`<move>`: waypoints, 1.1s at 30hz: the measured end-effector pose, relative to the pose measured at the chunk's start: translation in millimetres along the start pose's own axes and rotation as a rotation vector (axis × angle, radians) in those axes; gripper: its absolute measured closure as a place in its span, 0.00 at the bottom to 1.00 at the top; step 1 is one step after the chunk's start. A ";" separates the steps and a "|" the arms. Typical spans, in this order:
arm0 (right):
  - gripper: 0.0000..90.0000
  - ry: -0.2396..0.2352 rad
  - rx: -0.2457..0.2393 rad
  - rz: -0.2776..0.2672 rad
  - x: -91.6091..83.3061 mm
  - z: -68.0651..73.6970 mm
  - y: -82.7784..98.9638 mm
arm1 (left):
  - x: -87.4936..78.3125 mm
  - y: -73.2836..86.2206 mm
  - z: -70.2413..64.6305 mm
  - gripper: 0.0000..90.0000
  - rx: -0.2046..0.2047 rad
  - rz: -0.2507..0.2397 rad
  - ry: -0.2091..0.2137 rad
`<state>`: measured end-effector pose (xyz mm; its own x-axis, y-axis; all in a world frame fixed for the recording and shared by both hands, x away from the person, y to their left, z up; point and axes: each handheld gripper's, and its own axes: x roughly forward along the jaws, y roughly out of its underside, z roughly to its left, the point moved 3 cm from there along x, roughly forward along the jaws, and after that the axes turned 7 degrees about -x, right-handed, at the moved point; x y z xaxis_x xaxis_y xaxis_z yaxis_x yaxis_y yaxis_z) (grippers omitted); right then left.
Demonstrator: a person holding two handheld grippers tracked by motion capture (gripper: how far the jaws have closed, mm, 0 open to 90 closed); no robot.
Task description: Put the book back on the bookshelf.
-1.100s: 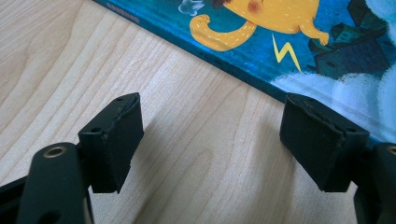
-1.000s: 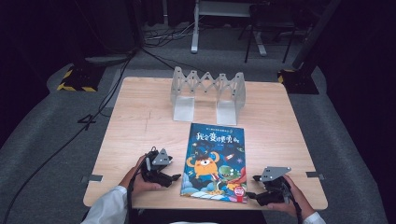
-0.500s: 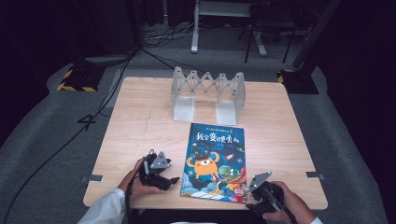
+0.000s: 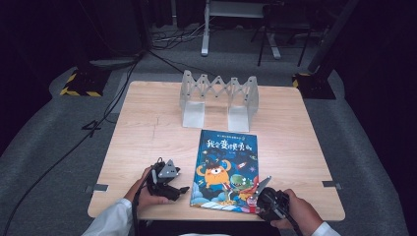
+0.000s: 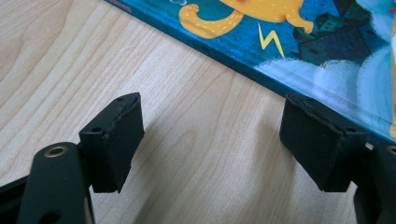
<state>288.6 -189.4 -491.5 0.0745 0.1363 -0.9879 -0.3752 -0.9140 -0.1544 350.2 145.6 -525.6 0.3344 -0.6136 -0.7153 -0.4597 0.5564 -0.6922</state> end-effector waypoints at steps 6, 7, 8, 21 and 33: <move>0.83 -0.016 0.036 0.032 0.3 -0.2 -3.1 | 0.6 -0.5 -1.2 0.25 -0.004 0.001 0.000; 0.83 -0.023 0.049 0.030 0.1 0.4 -3.5 | 0.7 -0.5 -1.2 0.25 -0.004 0.001 0.000; 0.83 -0.022 0.058 0.026 0.0 0.4 -3.3 | 0.7 -0.6 -1.4 0.25 -0.004 0.001 0.000; 0.76 -0.110 0.218 -0.348 4.8 -4.6 18.6 | 1.7 -1.1 -5.6 0.28 0.019 -0.001 0.028; 0.48 -0.219 0.217 -0.539 -3.6 -22.7 15.3 | 1.9 -1.4 -5.2 0.27 0.021 -0.001 0.032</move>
<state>303.6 -212.6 -489.9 0.1237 0.6534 -0.7468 -0.5187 -0.5990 -0.6100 347.2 140.8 -525.5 0.3084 -0.6318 -0.7112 -0.4416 0.5671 -0.6952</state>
